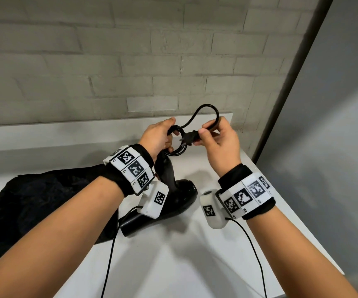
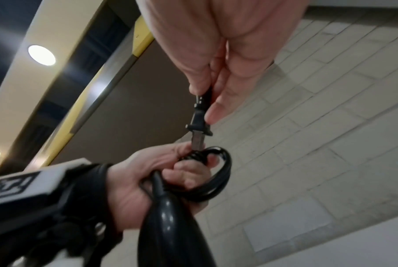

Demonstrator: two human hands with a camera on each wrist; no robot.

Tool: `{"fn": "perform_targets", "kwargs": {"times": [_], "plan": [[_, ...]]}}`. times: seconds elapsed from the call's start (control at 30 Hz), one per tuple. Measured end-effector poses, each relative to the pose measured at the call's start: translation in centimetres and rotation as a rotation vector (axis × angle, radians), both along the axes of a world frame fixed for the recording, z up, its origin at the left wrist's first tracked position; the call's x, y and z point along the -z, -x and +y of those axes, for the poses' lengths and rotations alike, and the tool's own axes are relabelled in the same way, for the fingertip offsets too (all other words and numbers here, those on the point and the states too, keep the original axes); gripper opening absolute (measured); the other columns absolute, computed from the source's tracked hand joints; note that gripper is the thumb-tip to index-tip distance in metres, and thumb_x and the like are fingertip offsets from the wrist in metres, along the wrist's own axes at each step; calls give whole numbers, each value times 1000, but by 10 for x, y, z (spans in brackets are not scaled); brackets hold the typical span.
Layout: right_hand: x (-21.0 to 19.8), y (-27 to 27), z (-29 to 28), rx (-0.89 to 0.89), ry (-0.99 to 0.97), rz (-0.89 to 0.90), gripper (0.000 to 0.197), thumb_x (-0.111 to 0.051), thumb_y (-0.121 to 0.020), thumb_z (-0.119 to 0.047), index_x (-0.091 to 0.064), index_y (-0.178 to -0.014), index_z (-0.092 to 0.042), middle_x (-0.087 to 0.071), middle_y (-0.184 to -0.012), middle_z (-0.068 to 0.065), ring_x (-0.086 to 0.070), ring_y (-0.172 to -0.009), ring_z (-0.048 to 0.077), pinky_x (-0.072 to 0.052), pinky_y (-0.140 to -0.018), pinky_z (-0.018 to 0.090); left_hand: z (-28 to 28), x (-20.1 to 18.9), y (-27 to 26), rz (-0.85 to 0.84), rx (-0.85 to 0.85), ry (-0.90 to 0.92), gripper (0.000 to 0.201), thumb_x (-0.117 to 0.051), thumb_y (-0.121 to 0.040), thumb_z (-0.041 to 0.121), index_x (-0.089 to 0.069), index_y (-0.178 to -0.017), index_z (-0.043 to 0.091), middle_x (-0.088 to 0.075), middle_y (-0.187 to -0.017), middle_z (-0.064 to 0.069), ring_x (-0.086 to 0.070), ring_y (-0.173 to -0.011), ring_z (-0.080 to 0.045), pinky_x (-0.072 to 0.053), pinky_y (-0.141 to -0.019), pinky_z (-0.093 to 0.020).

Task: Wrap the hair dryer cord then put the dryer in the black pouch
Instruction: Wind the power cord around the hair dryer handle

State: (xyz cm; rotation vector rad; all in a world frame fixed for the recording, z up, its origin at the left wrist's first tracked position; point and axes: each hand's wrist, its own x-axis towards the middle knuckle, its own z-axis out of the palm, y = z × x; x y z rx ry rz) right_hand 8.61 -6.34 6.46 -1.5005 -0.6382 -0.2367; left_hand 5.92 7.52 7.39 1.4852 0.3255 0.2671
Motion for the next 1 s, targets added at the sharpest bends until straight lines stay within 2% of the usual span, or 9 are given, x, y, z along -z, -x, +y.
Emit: {"fn": "perform_targets", "kwargs": {"times": [0.1, 0.17, 0.27, 0.43, 0.5, 0.6, 0.77, 0.93, 1.0], "plan": [[9, 5, 12, 57, 48, -43, 32, -57, -83, 1, -45, -72, -27, -54, -72, -2, -63, -69, 19, -57, -70, 37, -3, -1, 3, -3, -4, 28, 33, -44, -94, 31, -45, -66, 14, -27, -31, 10, -23, -27, -7, -36, -47, -27], [15, 5, 17, 113, 92, -80, 26, -58, -82, -1, -47, -73, -24, -57, -75, 3, -64, -72, 26, -56, -72, 38, -5, -2, 5, -9, -9, 21, 30, -44, -95, 31, -46, -68, 15, -29, -31, 11, -25, -27, -6, -38, -49, -28], [19, 4, 21, 156, 179, -149, 7, -58, -82, -2, -54, -82, -7, -55, -81, 7, -58, -73, 22, -45, -66, 10, -4, -2, 7, -13, -35, 2, 27, -45, -95, 31, -50, -73, 17, -32, -30, 12, -27, -26, -4, -39, -50, -28], [28, 10, 26, 141, 334, -225, 5, -57, -82, 0, -56, -86, 3, -54, -83, 8, -50, -76, 13, -36, -67, 3, -2, 0, 5, -20, -62, -79, 31, -47, -93, 35, -53, -68, 19, -35, -49, 3, -34, -26, -4, -39, -45, -25], [29, 13, 27, 141, 368, -248, 6, -56, -83, 0, -55, -87, 4, -58, -88, 15, -52, -79, 18, -35, -70, 6, -2, 1, 4, -20, -46, -97, 33, -48, -93, 37, -54, -66, 18, -34, -53, 1, -35, -28, -4, -39, -44, -24], [24, 17, 30, 153, 415, -271, 8, -54, -85, -2, -55, -90, 4, -59, -96, 20, -56, -92, 30, -39, -81, 22, -1, 2, 4, -28, -25, -97, 34, -48, -92, 38, -57, -69, 16, -45, -61, -6, -42, -38, -10, -40, -46, -24], [21, 10, 34, 172, 555, -252, 18, -51, -87, -5, -55, -102, 4, -57, -106, 21, -49, -104, 34, -38, -90, 33, -1, 4, 4, -31, 38, -61, 30, -47, -93, 38, -56, -77, 14, -49, -81, -14, -42, -46, -12, -44, -43, -19], [24, 7, 33, 227, 567, -291, 19, -53, -87, -14, -53, -99, 1, -63, -96, 22, -57, -93, 35, -43, -78, 35, -2, 2, 5, -35, 22, -37, 31, -47, -94, 37, -53, -73, 14, -45, -40, 10, -36, -29, -3, -44, -44, -20], [23, 5, 31, 252, 619, -275, 26, -52, -88, -24, -51, -99, -1, -67, -86, 21, -62, -82, 37, -46, -67, 36, -3, 1, 6, -37, 13, -32, 29, -48, -93, 36, -54, -75, 14, -45, -44, 8, -34, -28, -3, -44, -45, -22]]}}
